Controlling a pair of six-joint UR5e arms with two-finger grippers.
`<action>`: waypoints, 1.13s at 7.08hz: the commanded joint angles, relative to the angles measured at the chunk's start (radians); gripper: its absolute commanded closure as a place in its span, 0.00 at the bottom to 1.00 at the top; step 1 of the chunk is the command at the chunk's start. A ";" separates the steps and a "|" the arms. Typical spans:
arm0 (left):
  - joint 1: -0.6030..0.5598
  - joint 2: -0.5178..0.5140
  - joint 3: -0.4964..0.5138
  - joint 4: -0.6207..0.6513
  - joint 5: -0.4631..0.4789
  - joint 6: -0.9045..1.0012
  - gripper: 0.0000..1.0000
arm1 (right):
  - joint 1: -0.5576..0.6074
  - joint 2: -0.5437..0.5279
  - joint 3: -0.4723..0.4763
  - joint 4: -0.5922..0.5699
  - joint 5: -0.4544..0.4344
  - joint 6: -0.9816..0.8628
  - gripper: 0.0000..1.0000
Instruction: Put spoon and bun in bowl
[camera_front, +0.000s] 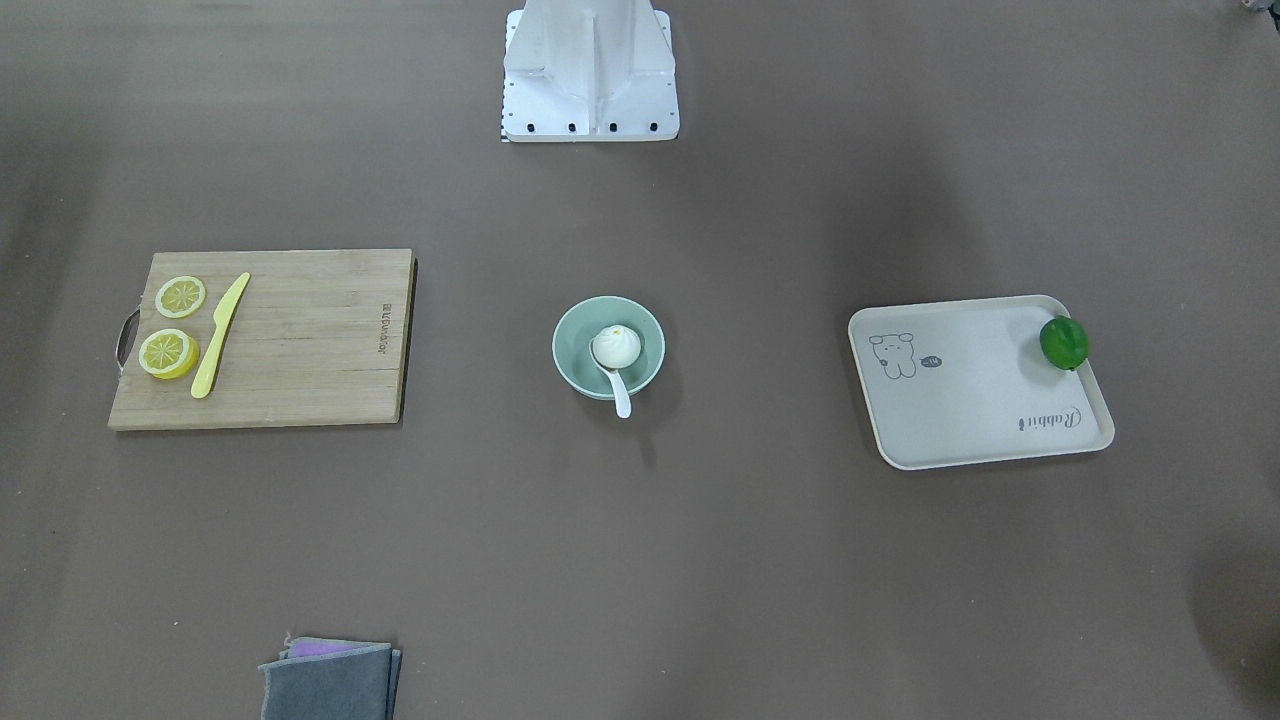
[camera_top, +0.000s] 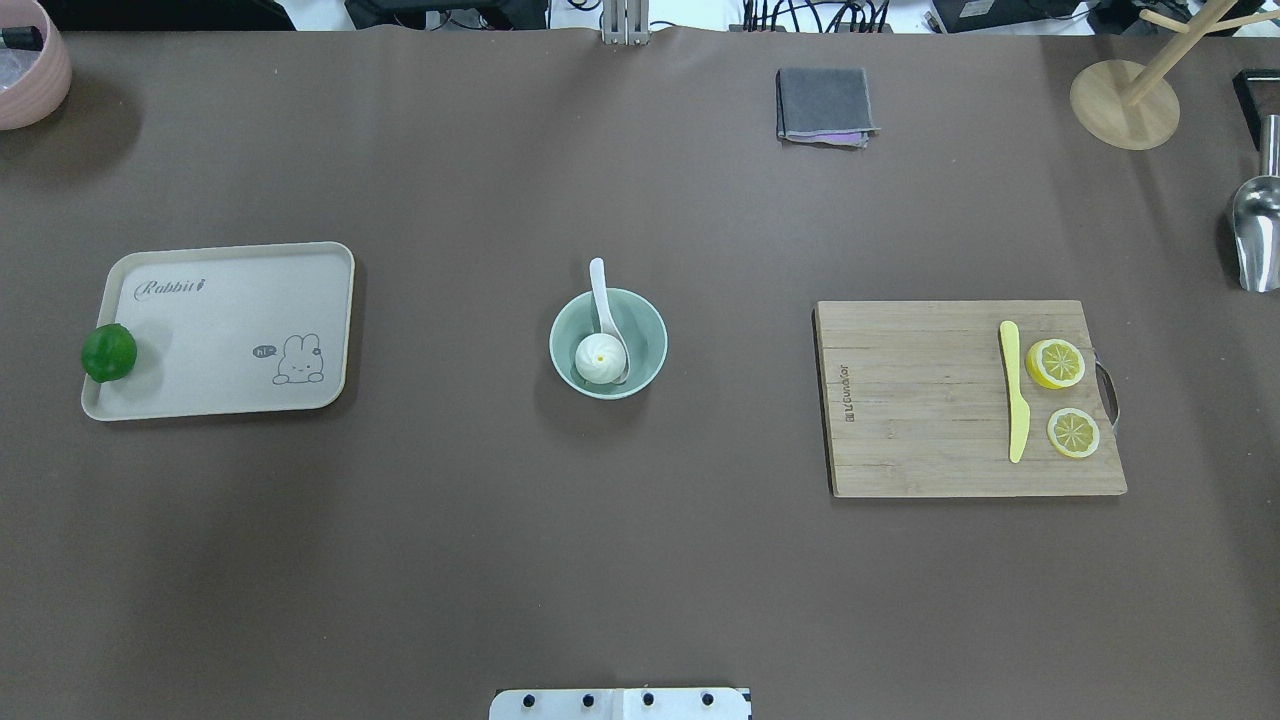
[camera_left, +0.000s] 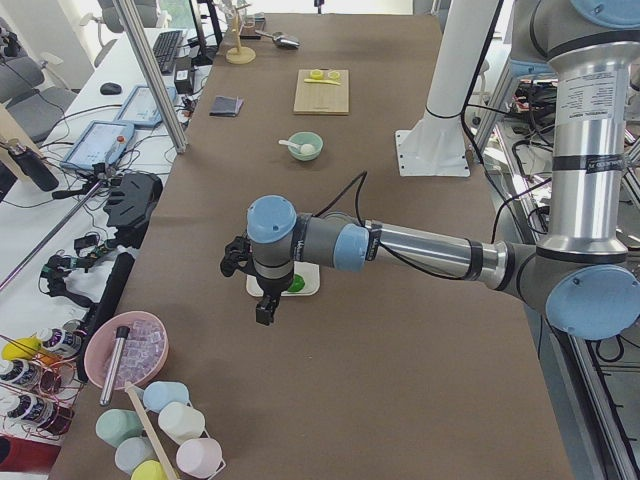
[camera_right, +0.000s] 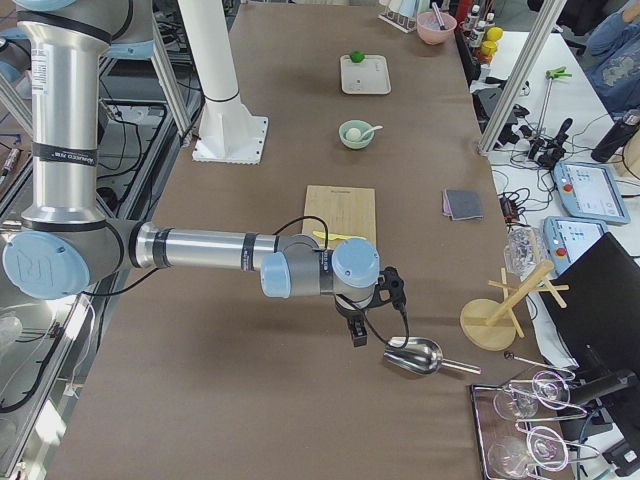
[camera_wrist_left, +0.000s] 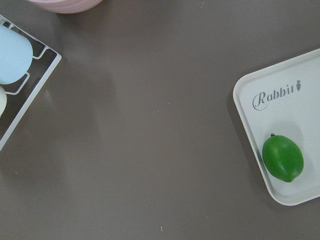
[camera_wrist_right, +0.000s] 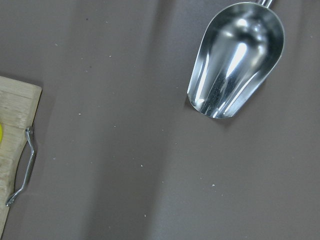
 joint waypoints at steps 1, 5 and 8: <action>0.003 0.003 0.011 0.000 -0.009 0.002 0.02 | 0.006 -0.012 0.005 0.003 0.000 0.002 0.00; 0.004 0.001 0.008 0.000 -0.008 0.006 0.02 | 0.026 -0.023 0.008 -0.005 -0.002 0.002 0.00; 0.004 -0.002 0.011 0.000 -0.002 0.008 0.02 | 0.040 -0.025 0.011 -0.003 -0.005 0.000 0.00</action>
